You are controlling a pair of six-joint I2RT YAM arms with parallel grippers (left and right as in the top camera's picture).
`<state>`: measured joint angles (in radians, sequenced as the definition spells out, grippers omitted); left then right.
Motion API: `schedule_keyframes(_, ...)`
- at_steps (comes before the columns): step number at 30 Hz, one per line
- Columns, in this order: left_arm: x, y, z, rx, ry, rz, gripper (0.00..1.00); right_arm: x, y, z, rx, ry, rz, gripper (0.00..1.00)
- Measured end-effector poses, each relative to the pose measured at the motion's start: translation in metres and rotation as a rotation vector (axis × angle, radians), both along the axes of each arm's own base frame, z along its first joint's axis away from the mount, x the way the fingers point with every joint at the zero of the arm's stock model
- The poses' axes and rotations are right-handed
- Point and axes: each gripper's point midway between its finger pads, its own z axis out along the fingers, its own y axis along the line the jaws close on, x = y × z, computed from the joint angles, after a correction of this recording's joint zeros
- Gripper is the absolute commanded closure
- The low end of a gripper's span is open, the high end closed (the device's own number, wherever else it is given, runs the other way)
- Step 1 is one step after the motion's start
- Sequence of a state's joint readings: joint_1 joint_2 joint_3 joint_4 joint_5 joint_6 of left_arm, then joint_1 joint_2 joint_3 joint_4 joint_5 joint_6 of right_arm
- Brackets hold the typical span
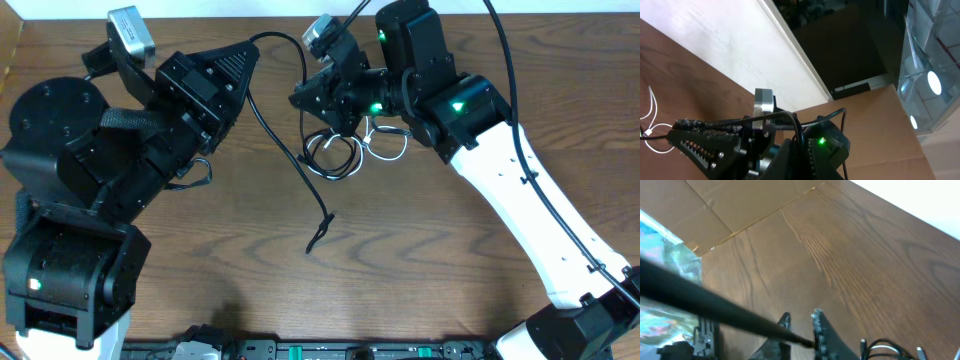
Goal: Untangle cables
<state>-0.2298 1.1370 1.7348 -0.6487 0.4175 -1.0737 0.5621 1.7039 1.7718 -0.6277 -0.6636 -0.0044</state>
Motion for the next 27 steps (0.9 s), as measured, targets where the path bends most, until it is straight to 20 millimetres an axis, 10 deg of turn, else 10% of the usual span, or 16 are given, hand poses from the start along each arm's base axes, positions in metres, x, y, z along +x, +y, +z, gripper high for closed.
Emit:
schedule_keyframes(6, 0.0, 0.0, 0.0, 0.0, 0.0, 0.0, 0.9, 0.001, 0.0, 0.0, -0.002, -0.001, -0.005, 0.99)
schedule_keyframes(9, 0.0, 0.0, -0.001, 0.022, -0.011, -0.004, 0.56, 0.001, 0.0, 0.0, 0.0, 0.004, -0.008, 0.99)
schedule_keyframes(12, -0.001, 0.0, -0.006, 0.098, -0.037, -0.019, 0.45, 0.002, -0.001, 0.0, 0.001, 0.013, -0.015, 0.99)
schedule_keyframes(27, 0.017, -0.009, -0.092, 0.537, 0.026, -0.205, 0.44, 0.001, -0.001, 0.001, 0.007, -0.006, 0.007, 0.99)
